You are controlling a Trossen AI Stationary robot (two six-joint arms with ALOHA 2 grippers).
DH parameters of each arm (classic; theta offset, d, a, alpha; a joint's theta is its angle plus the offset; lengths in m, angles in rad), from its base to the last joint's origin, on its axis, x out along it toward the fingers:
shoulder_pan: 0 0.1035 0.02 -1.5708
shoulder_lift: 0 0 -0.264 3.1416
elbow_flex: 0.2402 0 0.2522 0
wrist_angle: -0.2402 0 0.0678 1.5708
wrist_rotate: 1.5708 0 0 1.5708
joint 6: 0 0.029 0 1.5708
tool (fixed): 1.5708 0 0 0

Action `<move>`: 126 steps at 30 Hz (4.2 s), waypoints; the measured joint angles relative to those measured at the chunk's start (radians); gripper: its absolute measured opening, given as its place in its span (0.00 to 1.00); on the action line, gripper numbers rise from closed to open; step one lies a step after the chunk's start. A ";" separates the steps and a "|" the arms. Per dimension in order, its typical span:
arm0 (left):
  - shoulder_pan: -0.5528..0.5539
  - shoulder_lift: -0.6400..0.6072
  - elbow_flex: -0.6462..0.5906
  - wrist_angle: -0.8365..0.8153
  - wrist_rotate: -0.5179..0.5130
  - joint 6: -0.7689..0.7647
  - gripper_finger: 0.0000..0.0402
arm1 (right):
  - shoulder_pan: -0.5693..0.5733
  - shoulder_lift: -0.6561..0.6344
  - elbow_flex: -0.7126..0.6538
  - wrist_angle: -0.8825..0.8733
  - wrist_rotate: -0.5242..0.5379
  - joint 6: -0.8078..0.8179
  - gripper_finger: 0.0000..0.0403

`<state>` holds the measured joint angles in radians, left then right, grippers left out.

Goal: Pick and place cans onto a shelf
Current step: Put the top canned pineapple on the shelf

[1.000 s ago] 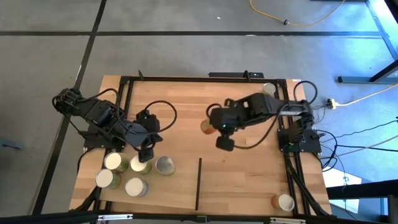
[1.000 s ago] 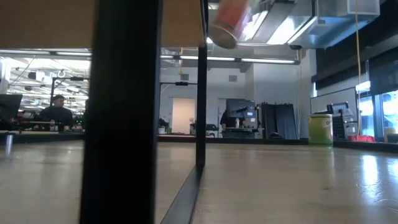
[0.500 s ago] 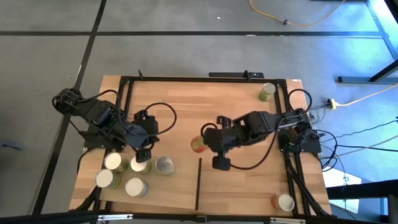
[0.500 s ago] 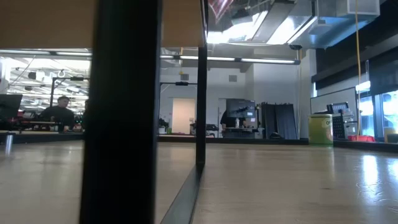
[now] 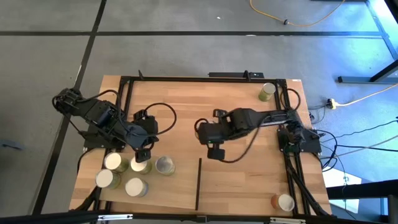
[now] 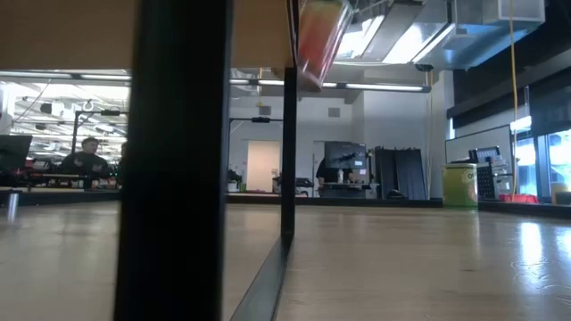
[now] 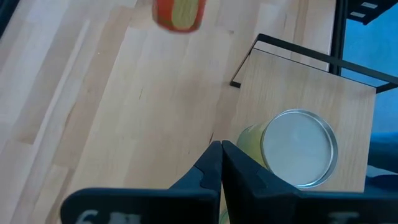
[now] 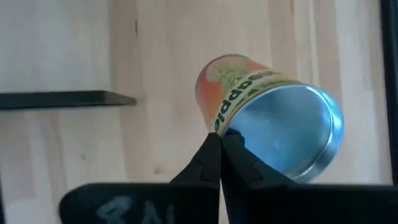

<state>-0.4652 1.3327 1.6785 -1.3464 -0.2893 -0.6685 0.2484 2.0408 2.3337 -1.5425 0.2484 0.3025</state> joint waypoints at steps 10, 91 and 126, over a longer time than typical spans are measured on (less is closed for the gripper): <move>0.000 0.000 0.000 0.001 -0.008 0.000 0.00 | -0.143 0.127 0.000 0.123 -0.156 -0.285 0.00; 0.371 0.033 0.000 -0.035 0.024 0.182 0.13 | -0.258 -0.148 0.023 0.162 -0.204 -0.381 0.09; 0.627 0.468 -0.002 0.128 0.319 -0.055 0.15 | -0.257 -0.261 0.023 -0.029 -0.208 -0.393 0.09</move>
<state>0.1614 1.8006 1.6763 -1.2185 0.0298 -0.7238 -0.0090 1.7796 2.3562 -1.5719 0.0402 -0.0902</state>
